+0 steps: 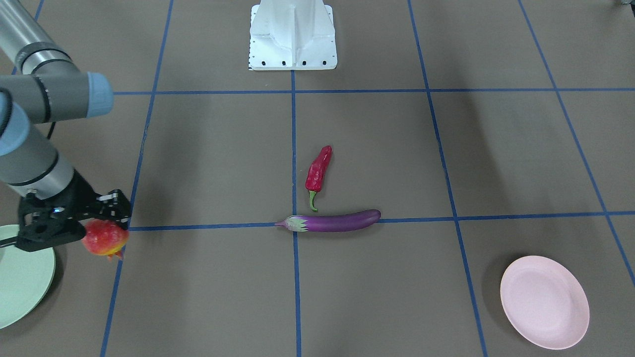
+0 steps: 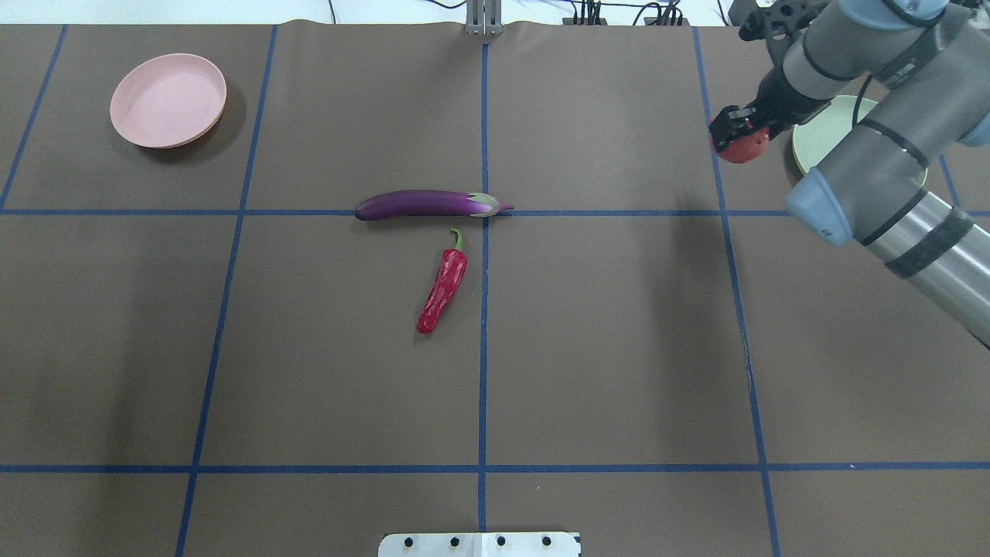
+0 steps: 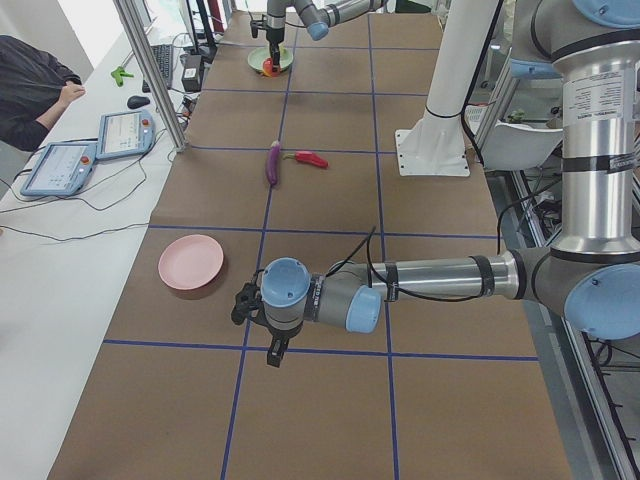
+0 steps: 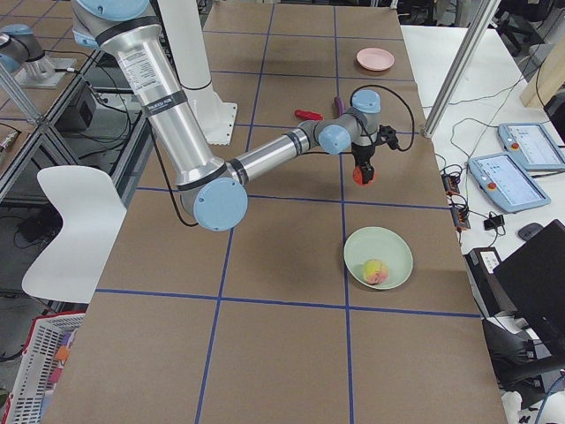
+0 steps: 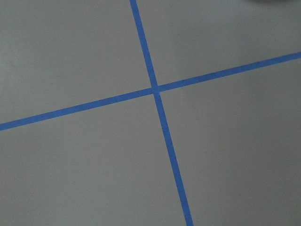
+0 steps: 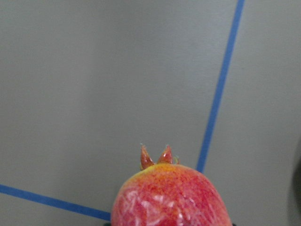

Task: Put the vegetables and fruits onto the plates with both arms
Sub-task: 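Place the pomegranate beside the peach on the green plate, release, then move the left gripper from the pink plate toward the eggplant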

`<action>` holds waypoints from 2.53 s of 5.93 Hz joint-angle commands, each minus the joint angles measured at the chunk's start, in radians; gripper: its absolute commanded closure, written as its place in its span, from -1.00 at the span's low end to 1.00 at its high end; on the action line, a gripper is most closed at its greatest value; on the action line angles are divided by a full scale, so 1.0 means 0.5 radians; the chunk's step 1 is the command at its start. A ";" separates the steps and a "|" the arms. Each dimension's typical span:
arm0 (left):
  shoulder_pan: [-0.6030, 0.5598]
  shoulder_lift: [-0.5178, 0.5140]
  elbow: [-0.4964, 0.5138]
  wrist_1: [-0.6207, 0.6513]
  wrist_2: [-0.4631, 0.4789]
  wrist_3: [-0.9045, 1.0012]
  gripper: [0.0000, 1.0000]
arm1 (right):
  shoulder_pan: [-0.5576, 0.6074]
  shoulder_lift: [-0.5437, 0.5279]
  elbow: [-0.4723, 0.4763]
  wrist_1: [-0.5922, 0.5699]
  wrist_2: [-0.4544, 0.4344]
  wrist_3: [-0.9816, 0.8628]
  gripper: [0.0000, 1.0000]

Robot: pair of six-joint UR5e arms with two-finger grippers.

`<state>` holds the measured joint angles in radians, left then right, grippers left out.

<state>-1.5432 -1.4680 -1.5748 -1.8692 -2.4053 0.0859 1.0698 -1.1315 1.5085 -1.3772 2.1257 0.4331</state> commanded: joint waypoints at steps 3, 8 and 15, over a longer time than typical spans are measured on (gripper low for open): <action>0.000 0.000 -0.001 -0.044 0.000 0.000 -1.00 | 0.327 -0.127 -0.497 0.045 0.136 -0.790 0.36; 0.000 0.000 -0.001 -0.047 0.000 0.000 -1.00 | 0.801 -0.558 -0.018 0.061 0.387 -0.449 -0.99; 0.315 -0.536 -0.041 -0.136 0.000 -1.020 -1.00 | 0.916 -1.017 0.330 0.042 0.378 -0.691 -1.00</action>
<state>-1.4271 -1.6904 -1.5932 -1.9344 -2.4008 -0.3141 1.5282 -1.6418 1.6730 -1.3553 2.3146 0.0859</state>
